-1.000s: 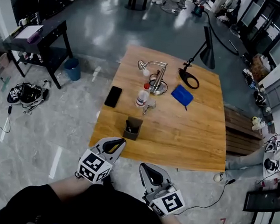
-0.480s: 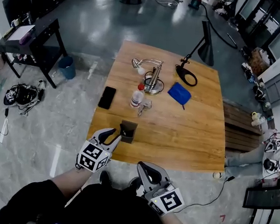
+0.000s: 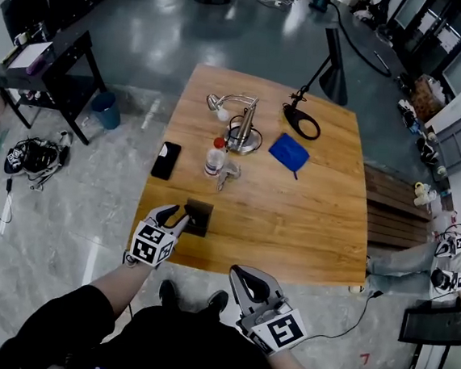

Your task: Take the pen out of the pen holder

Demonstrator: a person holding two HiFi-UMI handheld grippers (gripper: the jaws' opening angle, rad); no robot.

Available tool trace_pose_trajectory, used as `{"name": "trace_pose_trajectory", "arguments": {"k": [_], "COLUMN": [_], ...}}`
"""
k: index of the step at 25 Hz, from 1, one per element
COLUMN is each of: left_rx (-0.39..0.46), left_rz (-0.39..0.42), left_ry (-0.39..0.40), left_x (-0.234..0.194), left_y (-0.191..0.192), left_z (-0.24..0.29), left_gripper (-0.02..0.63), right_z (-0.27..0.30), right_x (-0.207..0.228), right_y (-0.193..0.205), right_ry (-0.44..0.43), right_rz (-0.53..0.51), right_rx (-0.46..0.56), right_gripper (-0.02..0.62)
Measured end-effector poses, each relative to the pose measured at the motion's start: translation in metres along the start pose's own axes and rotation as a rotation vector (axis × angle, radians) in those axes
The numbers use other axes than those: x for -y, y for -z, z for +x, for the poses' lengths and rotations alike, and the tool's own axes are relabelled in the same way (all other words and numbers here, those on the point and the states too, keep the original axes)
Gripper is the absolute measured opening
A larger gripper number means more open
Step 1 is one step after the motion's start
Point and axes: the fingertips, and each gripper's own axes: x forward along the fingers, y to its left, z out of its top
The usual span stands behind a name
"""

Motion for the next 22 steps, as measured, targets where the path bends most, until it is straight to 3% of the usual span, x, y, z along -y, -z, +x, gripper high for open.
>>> {"name": "trace_pose_trajectory", "arguments": {"k": [17, 22], "left_rx": [-0.093, -0.097], "left_rz": [-0.061, -0.074], "left_ry": [-0.013, -0.004], "left_x": [-0.015, -0.014], "left_y": [0.026, 0.026], "left_z": [0.041, 0.04], "left_gripper": [0.13, 0.075], "right_z": [-0.014, -0.015], "right_x": [0.009, 0.009], "right_y": [0.02, 0.02], "right_ry": [0.032, 0.038], "right_rz": [0.024, 0.021], "right_rx": [-0.048, -0.046], "right_gripper": [-0.002, -0.002]}}
